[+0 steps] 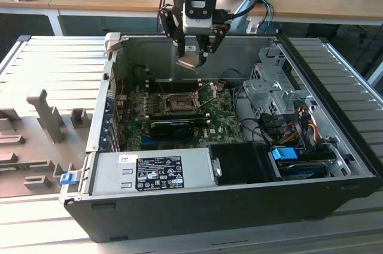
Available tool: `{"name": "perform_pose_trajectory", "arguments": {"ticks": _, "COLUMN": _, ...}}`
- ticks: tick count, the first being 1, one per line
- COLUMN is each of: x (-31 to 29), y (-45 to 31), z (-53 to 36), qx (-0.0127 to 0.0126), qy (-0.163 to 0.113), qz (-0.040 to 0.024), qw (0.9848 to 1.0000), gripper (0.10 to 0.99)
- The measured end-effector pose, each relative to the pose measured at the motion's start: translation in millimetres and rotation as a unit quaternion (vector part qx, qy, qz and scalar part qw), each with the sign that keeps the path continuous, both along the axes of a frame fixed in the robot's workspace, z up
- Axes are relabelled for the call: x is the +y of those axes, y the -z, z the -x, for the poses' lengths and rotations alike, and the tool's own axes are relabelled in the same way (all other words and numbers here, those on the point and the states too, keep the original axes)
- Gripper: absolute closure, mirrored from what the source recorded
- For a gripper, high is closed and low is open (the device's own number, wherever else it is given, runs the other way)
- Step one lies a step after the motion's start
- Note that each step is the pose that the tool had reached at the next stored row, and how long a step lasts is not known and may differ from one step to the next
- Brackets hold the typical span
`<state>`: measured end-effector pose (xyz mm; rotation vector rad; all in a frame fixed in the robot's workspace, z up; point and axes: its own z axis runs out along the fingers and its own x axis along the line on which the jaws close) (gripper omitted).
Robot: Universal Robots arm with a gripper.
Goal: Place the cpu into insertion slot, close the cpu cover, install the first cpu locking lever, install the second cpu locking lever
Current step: 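Place the cpu into insertion slot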
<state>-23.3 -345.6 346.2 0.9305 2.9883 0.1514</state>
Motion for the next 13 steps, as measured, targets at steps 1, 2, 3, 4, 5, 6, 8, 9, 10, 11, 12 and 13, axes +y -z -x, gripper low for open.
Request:
{"name": "perform_pose_trajectory", "arguments": {"ticks": 1, "x": 0.0, "y": 0.3, "z": 0.0, "qx": 0.0, "qy": 0.004, "qz": 0.0, "qw": 1.0, "gripper": 0.553}}
{"name": "perform_pose_trajectory", "arguments": {"ticks": 2, "x": 0.0, "y": 0.5, "z": 0.0, "qx": 0.0, "qy": 0.006, "qz": 0.0, "qw": 1.0, "gripper": 0.553}}
{"name": "perform_pose_trajectory", "arguments": {"ticks": 3, "x": 0.0, "y": 0.7, "z": 0.0, "qx": 0.0, "qy": 0.009, "qz": 0.0, "qw": 1.0, "gripper": 0.553}}
{"name": "perform_pose_trajectory", "arguments": {"ticks": 4, "x": 0.0, "y": 1.0, "z": 0.0, "qx": 0.0, "qy": 0.012, "qz": 0.0, "qw": 0.9999, "gripper": 0.553}}
{"name": "perform_pose_trajectory", "arguments": {"ticks": 5, "x": 0.0, "y": 1.1, "z": 0.0, "qx": 0.0, "qy": 0.014, "qz": 0.0, "qw": 0.9999, "gripper": 0.553}}
{"name": "perform_pose_trajectory", "arguments": {"ticks": 6, "x": 0.0, "y": 1.4, "z": 0.0, "qx": 0.0, "qy": 0.017, "qz": 0.0, "qw": 0.9999, "gripper": 0.553}}
{"name": "perform_pose_trajectory", "arguments": {"ticks": 8, "x": 0.0, "y": 1.7, "z": 0.0, "qx": 0.0, "qy": 0.022, "qz": 0.0, "qw": 0.9998, "gripper": 0.553}}
{"name": "perform_pose_trajectory", "arguments": {"ticks": 9, "x": 0.0, "y": 1.9, "z": 0.0, "qx": 0.0, "qy": 0.024, "qz": 0.0, "qw": 0.9997, "gripper": 0.553}}
{"name": "perform_pose_trajectory", "arguments": {"ticks": 10, "x": 0.0, "y": 2.1, "z": 0.0, "qx": 0.0, "qy": 0.027, "qz": 0.0, "qw": 0.9996, "gripper": 0.553}}
{"name": "perform_pose_trajectory", "arguments": {"ticks": 11, "x": 0.0, "y": 2.3, "z": 0.0, "qx": 0.0, "qy": 0.03, "qz": 0.0, "qw": 0.9995, "gripper": 0.553}}
{"name": "perform_pose_trajectory", "arguments": {"ticks": 12, "x": 0.0, "y": 2.6, "z": 0.0, "qx": 0.0, "qy": 0.034, "qz": 0.0, "qw": 0.9994, "gripper": 0.553}}
{"name": "perform_pose_trajectory", "arguments": {"ticks": 13, "x": 0.0, "y": 2.7, "z": 0.0, "qx": 0.0, "qy": 0.036, "qz": 0.0, "qw": 0.9994, "gripper": 0.553}}
